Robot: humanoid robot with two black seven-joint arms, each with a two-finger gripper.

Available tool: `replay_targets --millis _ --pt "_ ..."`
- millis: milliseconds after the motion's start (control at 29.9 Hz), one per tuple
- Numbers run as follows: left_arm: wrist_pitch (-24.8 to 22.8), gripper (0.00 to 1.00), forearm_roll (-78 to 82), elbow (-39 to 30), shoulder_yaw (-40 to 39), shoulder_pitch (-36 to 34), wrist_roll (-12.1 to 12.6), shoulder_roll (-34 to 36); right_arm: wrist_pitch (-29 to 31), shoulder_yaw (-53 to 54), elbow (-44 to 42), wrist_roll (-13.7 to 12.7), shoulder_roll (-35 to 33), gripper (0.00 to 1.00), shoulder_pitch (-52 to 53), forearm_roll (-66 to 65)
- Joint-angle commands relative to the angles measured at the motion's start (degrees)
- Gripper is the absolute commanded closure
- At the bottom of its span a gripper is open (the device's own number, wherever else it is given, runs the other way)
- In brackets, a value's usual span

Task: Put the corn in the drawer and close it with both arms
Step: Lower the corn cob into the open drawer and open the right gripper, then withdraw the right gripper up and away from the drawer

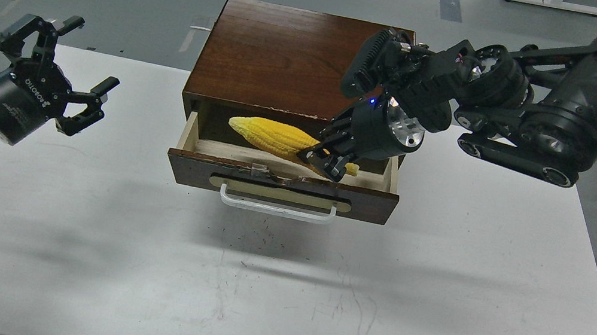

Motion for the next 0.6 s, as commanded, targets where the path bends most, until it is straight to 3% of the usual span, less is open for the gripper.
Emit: replay_targets --millis 0,401,568 --pt "0.0 0.00 0.0 0.0 0.0 0.0 0.0 0.0 0.0 0.0 -0.1 0.0 0.0 0.51 -0.1 0.1" --pt "0.0 0.00 0.0 0.0 -0.2 0.0 0.0 0.2 -0.2 0.7 0.5 0.0 -1.1 0.21 0.5 0.6" --pt "0.0 0.00 0.0 0.0 -0.2 -0.1 0.0 0.4 -0.4 3.8 0.6 0.0 -5.2 0.15 1.3 5.2"
